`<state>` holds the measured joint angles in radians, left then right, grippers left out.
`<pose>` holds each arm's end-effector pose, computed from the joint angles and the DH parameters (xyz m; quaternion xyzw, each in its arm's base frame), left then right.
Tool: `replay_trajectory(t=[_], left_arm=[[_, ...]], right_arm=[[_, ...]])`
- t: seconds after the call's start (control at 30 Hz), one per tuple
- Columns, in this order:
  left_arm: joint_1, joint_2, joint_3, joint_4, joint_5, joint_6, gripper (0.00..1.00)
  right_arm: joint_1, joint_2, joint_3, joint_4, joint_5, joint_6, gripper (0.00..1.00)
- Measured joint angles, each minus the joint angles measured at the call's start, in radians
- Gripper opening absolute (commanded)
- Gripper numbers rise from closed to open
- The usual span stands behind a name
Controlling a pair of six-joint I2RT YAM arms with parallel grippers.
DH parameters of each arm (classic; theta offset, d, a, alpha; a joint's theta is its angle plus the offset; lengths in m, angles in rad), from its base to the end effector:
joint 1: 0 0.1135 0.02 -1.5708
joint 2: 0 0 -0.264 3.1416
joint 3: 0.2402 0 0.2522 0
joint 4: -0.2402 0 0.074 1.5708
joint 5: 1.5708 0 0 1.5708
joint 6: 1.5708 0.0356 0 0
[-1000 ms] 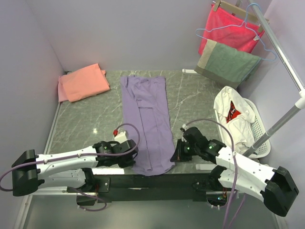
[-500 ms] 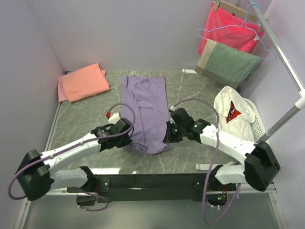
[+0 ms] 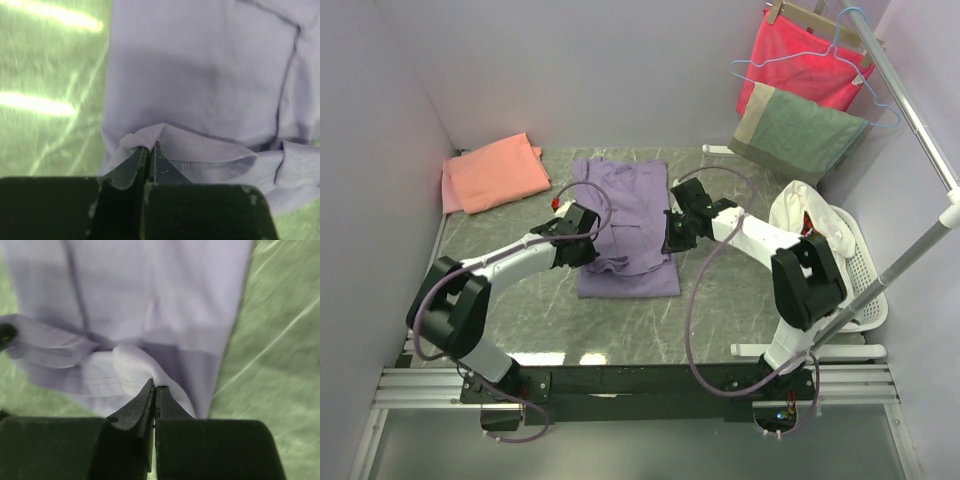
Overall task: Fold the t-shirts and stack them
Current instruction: Fold the folded rectangular tshirt in 1/3 of the way
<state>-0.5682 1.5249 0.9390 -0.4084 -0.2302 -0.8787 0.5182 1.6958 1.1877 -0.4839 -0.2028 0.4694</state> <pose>0.2609 -0.1570 0.2007 -0.1795 0.9359 -0.1044 0.2845 0.3054 0.1824 0.2175 -0.0521 0.9525 0.2200 0.2040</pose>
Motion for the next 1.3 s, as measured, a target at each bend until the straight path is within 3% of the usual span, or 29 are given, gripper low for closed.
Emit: replay_trajectory(t=[0.07, 0.1, 0.13, 0.17, 0.2, 0.37, 0.57, 0.9, 1.3], left_arm=[[0.037, 0.046, 0.017, 0.029, 0.016, 0.023, 0.01], [0.052, 0.067, 0.023, 0.044, 0.024, 0.031, 0.02], [0.071, 0.094, 0.029, 0.061, 0.032, 0.044, 0.09], [0.083, 0.115, 0.035, 0.069, 0.035, 0.053, 0.24], [0.095, 0.137, 0.043, 0.075, 0.039, 0.063, 0.99], [0.125, 0.182, 0.102, 0.077, 0.016, 0.106, 0.99], [0.129, 0.097, 0.131, 0.09, 0.01, 0.142, 1.0], [0.129, 0.002, 0.053, 0.137, 0.244, 0.161, 0.99], [0.128, 0.113, 0.042, 0.158, 0.337, 0.161, 0.99]], right_arm=[[-0.022, 0.066, 0.045, -0.005, 0.002, -0.018, 0.11], [-0.031, 0.096, 0.069, -0.01, 0.004, -0.025, 0.34], [-0.04, 0.128, 0.095, -0.016, 0.006, -0.03, 0.45], [-0.047, 0.158, 0.126, -0.02, 0.008, -0.033, 0.56], [-0.053, 0.18, 0.147, -0.015, 0.012, -0.036, 0.69], [-0.087, 0.218, 0.209, 0.018, 0.045, -0.061, 0.73], [-0.106, 0.142, 0.178, 0.057, 0.017, -0.059, 0.73], [0.011, 0.023, 0.042, 0.077, -0.093, -0.016, 0.72], [0.049, 0.045, -0.011, 0.078, -0.109, 0.031, 0.72]])
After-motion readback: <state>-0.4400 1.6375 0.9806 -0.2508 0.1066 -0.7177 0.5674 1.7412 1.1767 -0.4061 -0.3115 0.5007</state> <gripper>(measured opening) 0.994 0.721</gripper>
